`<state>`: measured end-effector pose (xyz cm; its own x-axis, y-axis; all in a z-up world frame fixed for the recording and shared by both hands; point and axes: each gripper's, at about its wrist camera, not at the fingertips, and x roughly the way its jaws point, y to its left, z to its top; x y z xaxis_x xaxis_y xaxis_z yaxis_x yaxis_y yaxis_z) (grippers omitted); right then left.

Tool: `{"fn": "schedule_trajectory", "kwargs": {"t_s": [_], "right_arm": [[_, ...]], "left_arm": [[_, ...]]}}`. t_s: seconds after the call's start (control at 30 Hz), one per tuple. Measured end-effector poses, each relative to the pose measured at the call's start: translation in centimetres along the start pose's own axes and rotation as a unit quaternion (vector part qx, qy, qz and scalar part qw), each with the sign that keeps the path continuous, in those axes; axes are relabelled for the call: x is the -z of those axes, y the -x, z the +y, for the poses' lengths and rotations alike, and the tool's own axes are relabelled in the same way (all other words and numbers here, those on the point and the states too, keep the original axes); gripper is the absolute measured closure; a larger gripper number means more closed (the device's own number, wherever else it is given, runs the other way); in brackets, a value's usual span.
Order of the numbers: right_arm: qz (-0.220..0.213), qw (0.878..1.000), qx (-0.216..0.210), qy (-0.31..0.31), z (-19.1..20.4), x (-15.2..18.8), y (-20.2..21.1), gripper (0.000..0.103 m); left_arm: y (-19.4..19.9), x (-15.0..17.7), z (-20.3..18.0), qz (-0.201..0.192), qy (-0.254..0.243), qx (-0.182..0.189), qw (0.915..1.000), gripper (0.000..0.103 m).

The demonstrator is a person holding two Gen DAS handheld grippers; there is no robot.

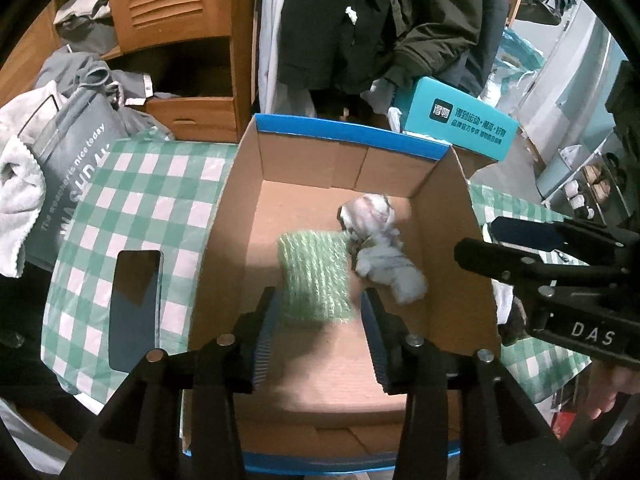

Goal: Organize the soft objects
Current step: 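Release the sponge into the box while the right tool drops the crumpled cloth in, then grasp the grey garment with the right tool while the left tool grasps a grey sock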

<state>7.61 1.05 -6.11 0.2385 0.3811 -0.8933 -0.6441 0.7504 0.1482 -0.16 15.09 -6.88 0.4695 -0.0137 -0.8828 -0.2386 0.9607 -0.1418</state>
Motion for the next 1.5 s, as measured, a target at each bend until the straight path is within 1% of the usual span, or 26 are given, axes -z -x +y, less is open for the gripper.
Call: {"fn": "schedule_trajectory", "kwargs": {"t_s": [0.07, 0.13, 0.17, 0.23, 0.63, 0.77, 0.83, 1.17, 1.3, 1.5], "right_arm": [[-0.002, 1.0, 0.004, -0.001, -0.3, 0.1, 0.2, 0.048], [-0.004, 1.0, 0.005, -0.003, -0.6, 0.3, 0.6, 0.044], [-0.005, 1.0, 0.007, -0.004, -0.8, 0.4, 0.8, 0.043], [-0.007, 1.0, 0.012, -0.007, -1.4, 0.8, 1.2, 0.042], [-0.019, 0.998, 0.03, -0.044, -6.1, 3.2, 3.6, 0.041], [-0.022, 0.997, 0.037, -0.059, -7.9, 4.2, 4.3, 0.038], [-0.025, 0.997, 0.042, -0.066, -8.7, 4.7, 4.8, 0.035], [-0.028, 0.993, 0.058, -0.103, -13.0, 7.5, 6.0, 0.033], [-0.025, 0.991, 0.065, -0.114, -14.6, 8.8, 6.1, 0.032], [-0.019, 0.988, 0.068, -0.135, -16.8, 10.3, 6.1, 0.032]], "left_arm": [[0.0, 0.0, -0.2, 0.0, 0.0, 0.002, 1.0, 0.06], [0.0, 0.0, -0.6, 0.0, -0.003, 0.006, 1.0, 0.059], [0.0, 0.0, -0.9, 0.0, -0.005, 0.008, 1.0, 0.057], [0.0, 0.0, -1.5, -0.002, -0.011, 0.013, 0.9998, 0.056], [0.1, 0.3, -6.4, -0.001, -0.061, 0.029, 0.9977, 0.055], [0.0, 0.4, -8.1, 0.0, -0.074, 0.032, 0.9968, 0.049], [0.0, 0.5, -9.0, 0.001, -0.083, 0.034, 0.996, 0.049], [-0.5, 0.8, -14.0, 0.008, -0.125, 0.046, 0.9911, 0.047], [-0.9, 0.9, -16.0, 0.013, -0.142, 0.048, 0.9887, 0.043], [-1.7, 1.2, -18.5, 0.025, -0.163, 0.05, 0.9851, 0.041]]}}
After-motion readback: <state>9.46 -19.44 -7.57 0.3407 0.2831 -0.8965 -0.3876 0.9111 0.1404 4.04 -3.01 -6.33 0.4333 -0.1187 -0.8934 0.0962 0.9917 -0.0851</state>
